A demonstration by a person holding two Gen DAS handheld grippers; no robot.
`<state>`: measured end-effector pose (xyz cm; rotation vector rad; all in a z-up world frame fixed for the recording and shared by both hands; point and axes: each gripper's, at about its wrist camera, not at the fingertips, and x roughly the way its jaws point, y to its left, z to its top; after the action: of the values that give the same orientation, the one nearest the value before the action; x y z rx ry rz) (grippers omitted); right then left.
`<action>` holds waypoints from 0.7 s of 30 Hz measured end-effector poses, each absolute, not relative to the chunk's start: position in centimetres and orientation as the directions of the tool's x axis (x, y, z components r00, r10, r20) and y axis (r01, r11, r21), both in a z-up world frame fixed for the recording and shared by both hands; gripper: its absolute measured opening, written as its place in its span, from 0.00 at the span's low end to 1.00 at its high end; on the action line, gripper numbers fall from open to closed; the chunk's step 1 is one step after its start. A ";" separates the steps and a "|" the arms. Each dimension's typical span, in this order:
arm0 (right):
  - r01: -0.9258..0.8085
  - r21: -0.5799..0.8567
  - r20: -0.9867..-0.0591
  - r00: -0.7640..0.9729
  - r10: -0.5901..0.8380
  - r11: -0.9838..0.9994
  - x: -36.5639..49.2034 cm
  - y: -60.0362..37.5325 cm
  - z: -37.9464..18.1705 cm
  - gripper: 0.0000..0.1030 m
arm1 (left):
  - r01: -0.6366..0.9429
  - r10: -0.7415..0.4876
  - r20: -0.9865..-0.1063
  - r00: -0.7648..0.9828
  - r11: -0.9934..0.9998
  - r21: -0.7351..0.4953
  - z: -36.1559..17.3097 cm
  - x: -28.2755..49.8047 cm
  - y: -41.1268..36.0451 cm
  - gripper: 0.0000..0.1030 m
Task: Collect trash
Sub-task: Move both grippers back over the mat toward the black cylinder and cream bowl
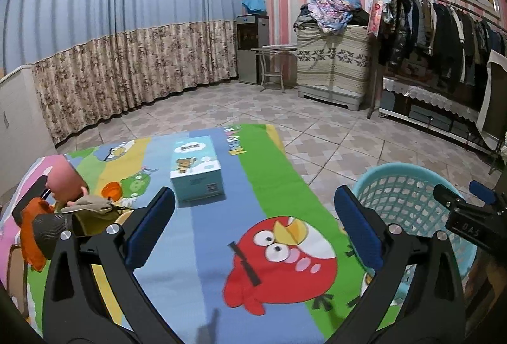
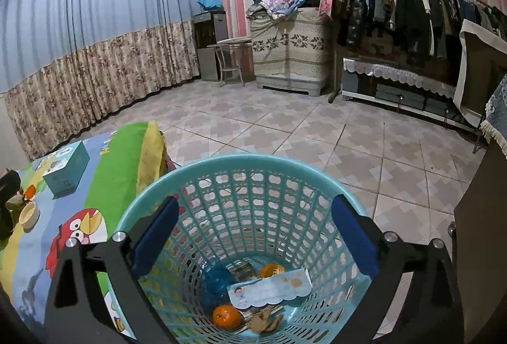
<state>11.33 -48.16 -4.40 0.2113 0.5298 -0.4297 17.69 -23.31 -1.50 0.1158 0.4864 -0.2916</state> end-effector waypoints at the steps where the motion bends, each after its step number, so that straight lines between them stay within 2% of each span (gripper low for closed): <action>1: 0.444 0.081 -0.526 0.779 -0.340 0.892 11.3 -47.8 -4.2 0.92 | 0.297 -0.243 -0.475 0.845 0.954 0.039 -1.5 17.6 -22.7 0.95; 11: 0.417 0.132 -0.521 0.801 -0.295 0.899 11.5 -45.0 -3.6 0.92 | 0.234 -0.199 -0.473 0.858 0.972 0.016 -1.2 17.2 -17.1 0.95; 21: 0.337 0.144 -0.514 0.829 -0.221 0.930 12.9 -39.8 -3.4 0.92 | 0.121 -0.097 -0.465 0.880 0.992 0.023 -0.9 16.5 -8.8 0.95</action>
<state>12.86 -39.76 -3.42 0.2336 0.5144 -0.2988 16.46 -8.83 -0.92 0.0522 0.4815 -0.1137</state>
